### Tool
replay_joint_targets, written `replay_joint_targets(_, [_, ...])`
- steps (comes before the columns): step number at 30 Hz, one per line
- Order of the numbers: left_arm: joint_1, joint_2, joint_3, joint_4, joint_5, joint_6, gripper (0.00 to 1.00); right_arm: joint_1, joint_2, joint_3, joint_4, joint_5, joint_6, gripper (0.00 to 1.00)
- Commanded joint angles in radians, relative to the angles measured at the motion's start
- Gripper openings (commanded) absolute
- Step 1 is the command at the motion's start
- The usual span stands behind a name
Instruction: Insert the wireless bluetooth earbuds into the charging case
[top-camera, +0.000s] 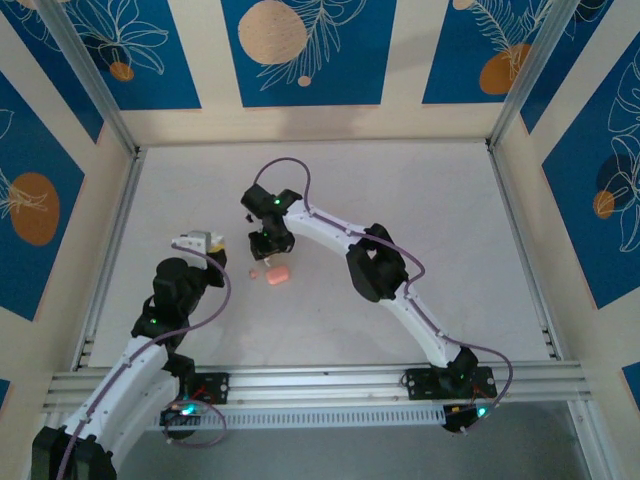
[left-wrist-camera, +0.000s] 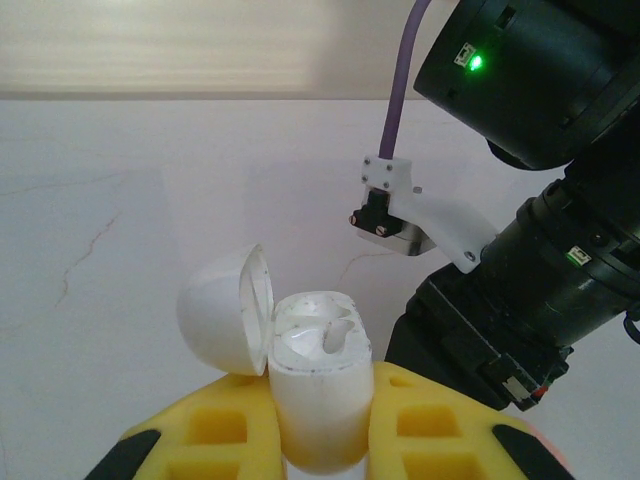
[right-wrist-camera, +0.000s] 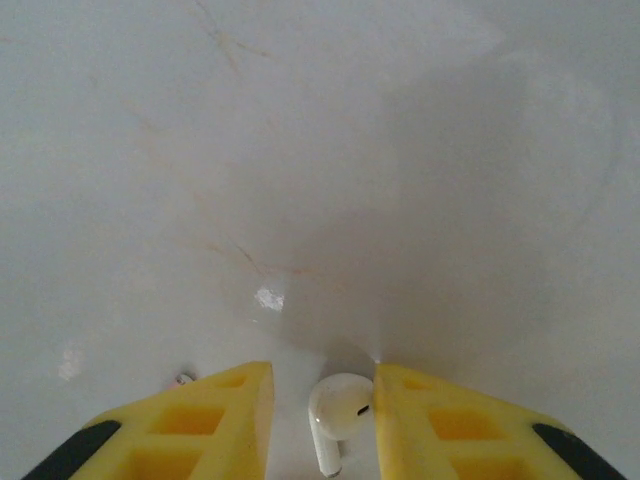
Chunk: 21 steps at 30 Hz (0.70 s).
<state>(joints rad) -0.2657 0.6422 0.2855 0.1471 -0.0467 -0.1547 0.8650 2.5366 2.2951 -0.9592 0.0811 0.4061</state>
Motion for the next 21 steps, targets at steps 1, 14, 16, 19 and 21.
replay_joint_targets(1, [0.013,-0.017,0.026,-0.009,-0.008,0.014,0.17,0.012,0.025,0.021,-0.036,0.020,-0.013,0.32])
replay_joint_targets(14, [0.014,-0.021,0.024,-0.009,0.003,0.017,0.17,0.029,0.028,-0.006,-0.061,0.075,-0.018,0.33])
replay_joint_targets(16, [0.013,-0.021,0.025,-0.010,0.006,0.018,0.17,0.029,0.025,-0.010,-0.051,0.075,-0.020,0.30])
replay_joint_targets(19, [0.014,-0.019,0.026,-0.012,0.014,0.022,0.17,0.028,0.018,-0.012,-0.034,0.077,-0.020,0.28])
replay_joint_targets(21, [0.014,-0.017,0.026,-0.011,0.020,0.024,0.17,0.026,0.013,-0.012,-0.031,0.078,-0.023,0.27])
